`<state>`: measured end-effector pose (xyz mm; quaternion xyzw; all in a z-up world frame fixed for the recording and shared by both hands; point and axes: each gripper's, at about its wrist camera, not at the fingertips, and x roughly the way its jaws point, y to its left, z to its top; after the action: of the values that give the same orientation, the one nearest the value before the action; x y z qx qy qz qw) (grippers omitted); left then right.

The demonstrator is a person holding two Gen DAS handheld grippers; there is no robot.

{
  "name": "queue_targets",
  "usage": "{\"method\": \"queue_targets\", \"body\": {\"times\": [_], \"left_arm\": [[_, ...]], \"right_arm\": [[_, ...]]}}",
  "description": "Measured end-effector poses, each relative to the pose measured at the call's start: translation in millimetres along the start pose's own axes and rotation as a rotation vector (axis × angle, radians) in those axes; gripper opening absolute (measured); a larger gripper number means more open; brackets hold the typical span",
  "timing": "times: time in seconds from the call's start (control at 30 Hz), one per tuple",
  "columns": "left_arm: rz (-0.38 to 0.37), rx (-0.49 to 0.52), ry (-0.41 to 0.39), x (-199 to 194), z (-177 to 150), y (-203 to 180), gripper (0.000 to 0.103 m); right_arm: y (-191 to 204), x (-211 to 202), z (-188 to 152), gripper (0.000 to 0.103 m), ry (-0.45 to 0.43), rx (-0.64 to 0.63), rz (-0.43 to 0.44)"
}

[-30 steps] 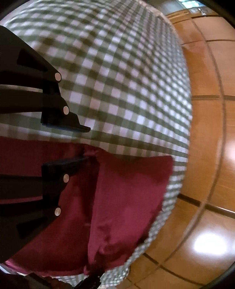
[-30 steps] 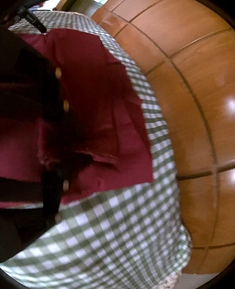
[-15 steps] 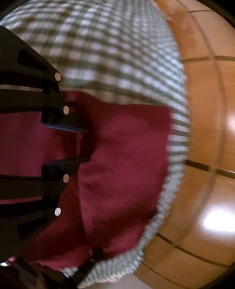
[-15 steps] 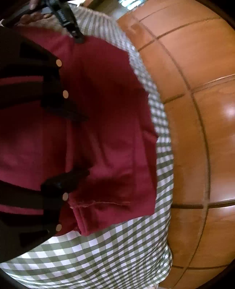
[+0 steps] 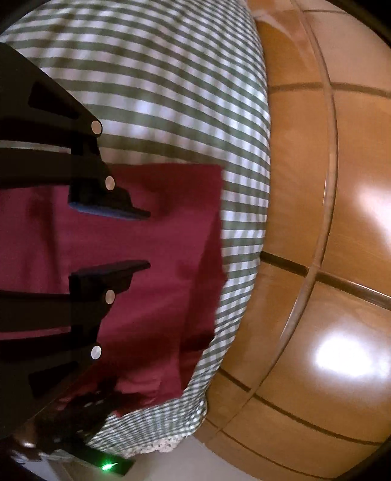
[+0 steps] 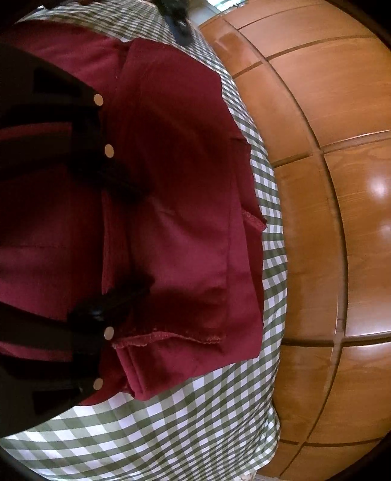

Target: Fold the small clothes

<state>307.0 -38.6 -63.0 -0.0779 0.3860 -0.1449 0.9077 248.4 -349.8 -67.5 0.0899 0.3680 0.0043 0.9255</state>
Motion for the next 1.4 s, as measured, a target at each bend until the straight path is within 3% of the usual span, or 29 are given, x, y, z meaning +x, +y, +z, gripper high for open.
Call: {"method": "queue_targets", "body": {"times": [0.13, 0.23, 0.4, 0.5, 0.73, 0.83, 1.07, 1.1, 1.13, 1.17, 1.23, 1.4], "left_arm": [[0.048, -0.035, 0.048, 42.7, 18.7, 8.6, 0.026], [0.088, -0.079, 0.102, 72.6, 14.9, 26.7, 0.026], [0.091, -0.048, 0.055, 69.1, 5.4, 26.6, 0.026], [0.116, -0.066, 0.06, 52.5, 0.1, 23.8, 0.026], [0.218, 0.086, 0.03, 2.0, -54.3, -1.8, 0.026], [0.239, 0.085, 0.05, -10.7, -77.2, -5.2, 0.026], [0.202, 0.079, 0.031, -58.2, -111.3, -15.9, 0.026], [0.2, 0.086, 0.024, -63.7, -115.0, -18.9, 0.035], [0.202, 0.09, 0.011, -72.4, -119.2, -21.5, 0.054], [0.204, 0.09, -0.005, -79.6, -122.9, -22.7, 0.058], [0.195, 0.097, -0.034, -94.9, -130.4, -26.1, 0.059], [0.181, 0.11, -0.062, -120.0, -142.2, -30.1, 0.059]], "right_arm": [[-0.4, 0.5, -0.4, 0.061, -0.005, -0.001, 0.003], [-0.2, 1.6, -0.9, 0.061, -0.007, 0.0, 0.007], [-0.1, 3.0, -1.2, 0.063, -0.006, -0.002, 0.008], [-1.1, 2.9, -1.3, 0.063, -0.008, 0.002, 0.012], [-0.3, 4.1, -2.1, 0.064, -0.008, 0.0, 0.011], [-0.1, 4.5, -2.2, 0.065, -0.008, -0.004, 0.011], [10.7, 4.1, -4.3, 0.077, -0.004, -0.056, -0.017], [13.7, 4.1, -4.7, 0.078, -0.003, -0.07, -0.033], [15.7, 4.0, -5.1, 0.081, 0.0, -0.079, -0.045], [17.5, 3.1, -5.0, 0.083, 0.007, -0.085, -0.058], [21.1, 0.2, -5.9, 0.098, 0.032, -0.092, -0.069], [25.4, -21.1, -23.2, 0.101, 0.079, -0.037, -0.04]]}}
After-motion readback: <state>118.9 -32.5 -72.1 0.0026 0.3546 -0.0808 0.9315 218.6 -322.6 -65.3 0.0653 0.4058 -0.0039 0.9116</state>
